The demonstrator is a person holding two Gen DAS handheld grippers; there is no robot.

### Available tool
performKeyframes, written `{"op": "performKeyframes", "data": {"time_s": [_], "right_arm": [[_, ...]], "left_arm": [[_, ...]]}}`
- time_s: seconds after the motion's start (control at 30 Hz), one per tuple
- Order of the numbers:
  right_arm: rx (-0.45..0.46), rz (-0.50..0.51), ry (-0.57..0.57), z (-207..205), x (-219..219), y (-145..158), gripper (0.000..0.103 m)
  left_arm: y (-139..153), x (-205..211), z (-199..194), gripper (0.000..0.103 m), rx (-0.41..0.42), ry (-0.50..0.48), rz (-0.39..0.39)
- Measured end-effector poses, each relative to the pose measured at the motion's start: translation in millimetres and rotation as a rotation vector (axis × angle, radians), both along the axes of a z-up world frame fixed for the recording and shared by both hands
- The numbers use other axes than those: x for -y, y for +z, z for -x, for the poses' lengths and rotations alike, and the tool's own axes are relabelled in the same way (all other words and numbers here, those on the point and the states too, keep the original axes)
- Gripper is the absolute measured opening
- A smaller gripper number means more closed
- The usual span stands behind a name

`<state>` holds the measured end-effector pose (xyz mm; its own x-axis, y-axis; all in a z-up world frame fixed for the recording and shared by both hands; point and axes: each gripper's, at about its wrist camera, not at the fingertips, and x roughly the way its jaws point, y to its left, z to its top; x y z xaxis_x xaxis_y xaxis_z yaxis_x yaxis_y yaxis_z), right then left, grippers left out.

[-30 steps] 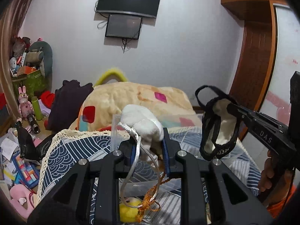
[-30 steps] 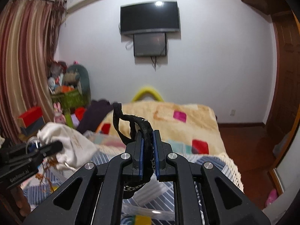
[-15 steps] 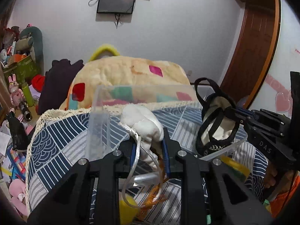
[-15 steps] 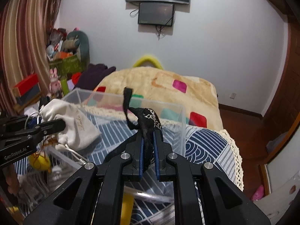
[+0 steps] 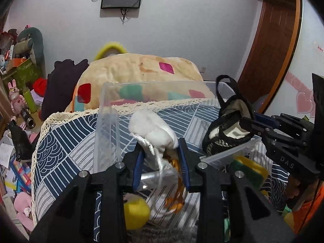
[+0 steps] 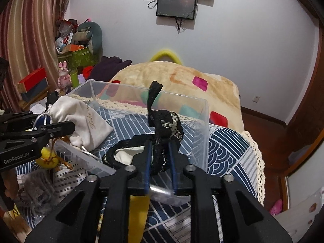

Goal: Organize soft objects
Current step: 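Lower the pouch into the clear box with the left tool while the right tool drops the black bag in, then grasp the yellow felt ball with the left tool while the right tool grasps the yellow-green sponge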

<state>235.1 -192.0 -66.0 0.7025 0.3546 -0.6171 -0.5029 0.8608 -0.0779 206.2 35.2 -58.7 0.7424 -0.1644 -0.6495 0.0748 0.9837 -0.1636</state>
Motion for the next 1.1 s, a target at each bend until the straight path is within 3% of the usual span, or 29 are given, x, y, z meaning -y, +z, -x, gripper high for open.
{"op": "performKeyframes", "data": {"time_s": [0.2,0.27,0.43,0.57,0.67,0.9,1.1], "right_arm": [[0.044,-0.027,0.006,15,5,11,0.035],[0.061,-0.046,0.005,20,7,17,0.049],[0.11,-0.075,0.009,35,11,29,0.055],[0.153,-0.099,-0.003,48,15,35,0.069],[0.156,-0.114,-0.006,54,19,33,0.072],[0.11,-0.133,-0.03,60,26,14,0.072],[0.021,-0.136,-0.014,61,23,-15,0.072]], "left_arm": [[15,-3,20,0.06,0.043,0.0,-0.001],[23,-4,30,0.063,0.07,0.007,-0.002],[40,-5,49,0.074,0.12,0.014,-0.025],[48,-7,68,0.084,0.172,0.036,-0.062],[45,-9,80,0.091,0.181,0.055,-0.071],[19,-16,88,0.092,0.144,0.084,-0.096],[-11,-22,79,0.092,0.061,0.087,-0.083]]}}
